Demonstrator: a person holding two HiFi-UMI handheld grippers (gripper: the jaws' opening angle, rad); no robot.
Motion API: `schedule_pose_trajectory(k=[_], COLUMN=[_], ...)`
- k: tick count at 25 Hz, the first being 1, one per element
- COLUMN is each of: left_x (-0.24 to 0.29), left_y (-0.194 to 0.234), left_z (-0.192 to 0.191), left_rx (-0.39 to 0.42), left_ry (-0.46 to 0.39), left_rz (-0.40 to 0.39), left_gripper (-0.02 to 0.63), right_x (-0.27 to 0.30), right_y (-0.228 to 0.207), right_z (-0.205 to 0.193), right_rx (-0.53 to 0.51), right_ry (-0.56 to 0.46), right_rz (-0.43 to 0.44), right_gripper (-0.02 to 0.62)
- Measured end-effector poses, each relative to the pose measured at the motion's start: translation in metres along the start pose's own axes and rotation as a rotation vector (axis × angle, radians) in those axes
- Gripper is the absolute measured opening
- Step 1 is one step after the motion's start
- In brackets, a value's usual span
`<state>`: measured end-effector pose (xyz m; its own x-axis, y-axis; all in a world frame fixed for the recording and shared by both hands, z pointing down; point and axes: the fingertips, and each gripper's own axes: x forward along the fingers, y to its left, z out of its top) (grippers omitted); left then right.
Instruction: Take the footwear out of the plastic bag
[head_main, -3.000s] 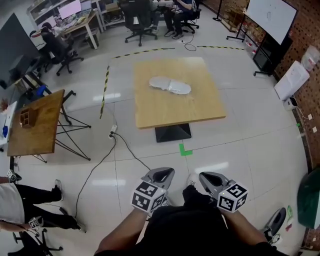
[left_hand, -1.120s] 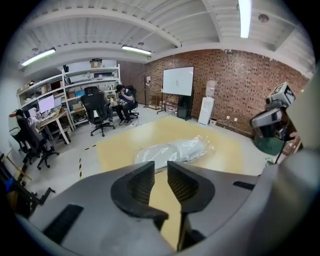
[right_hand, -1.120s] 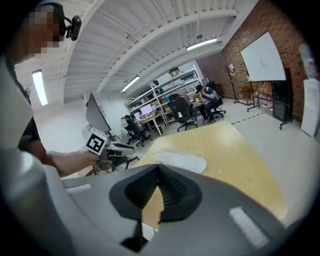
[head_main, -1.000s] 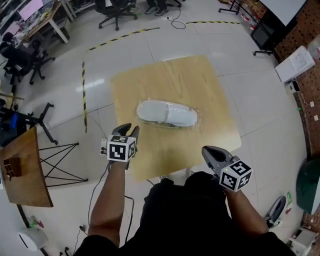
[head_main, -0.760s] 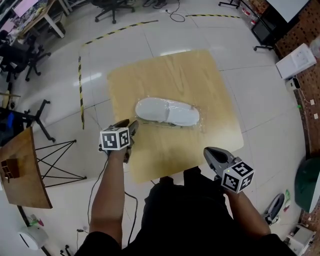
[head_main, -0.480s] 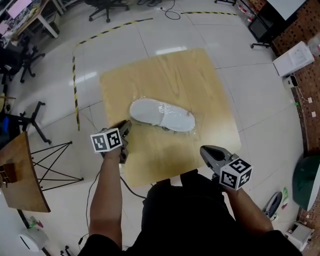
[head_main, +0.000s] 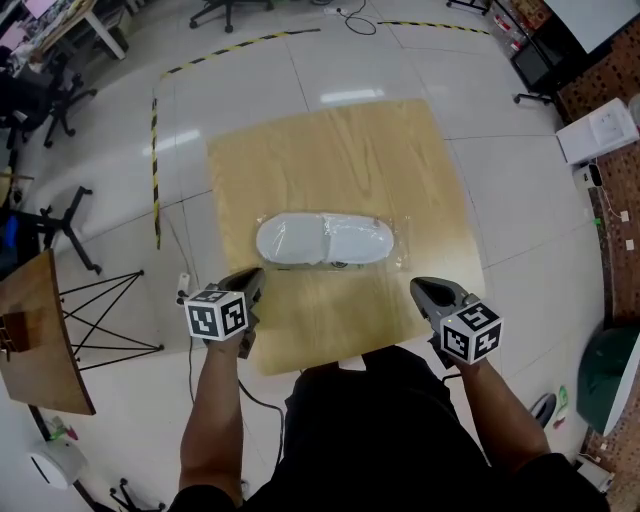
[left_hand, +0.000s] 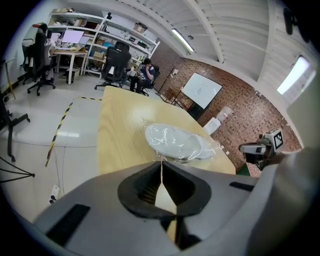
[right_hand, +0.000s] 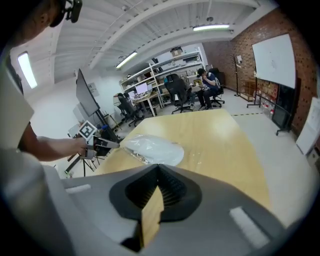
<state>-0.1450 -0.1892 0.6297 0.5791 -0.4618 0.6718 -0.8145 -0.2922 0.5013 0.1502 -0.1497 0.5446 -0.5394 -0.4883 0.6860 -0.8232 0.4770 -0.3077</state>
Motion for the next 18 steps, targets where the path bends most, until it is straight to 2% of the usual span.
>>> schedule_pose_trajectory(k=[4,12,15,18], left_x=[-0.02,-0.049,-0.056,-0.062], left_y=[-0.003,-0.001,0.007,0.016], left_z=[-0.02,-0.056,-0.067,-0.075], left_rx=[0.033,0.115,0.112,0.087], left_ry=[0.016,0.081,0.094,0.088], left_rz=[0.023,0.036,0.063,0.089], left_gripper=[0.014,0.014,0.014,0.014], right_x=[0.014,0.053,0.072,0.095], right_y=[-0.012,-0.019,-0.029,-0.033], right_z=[-0.001,0.014,0.022,0.018], right_rx=[-0.065,-0.028,-0.004,0.017], right_ry=[0.044,0.06,0.062,0.106], right_rz=[-0.012,0.037,0.045,0.064], right_gripper=[0.003,0.003,0.003,0.005])
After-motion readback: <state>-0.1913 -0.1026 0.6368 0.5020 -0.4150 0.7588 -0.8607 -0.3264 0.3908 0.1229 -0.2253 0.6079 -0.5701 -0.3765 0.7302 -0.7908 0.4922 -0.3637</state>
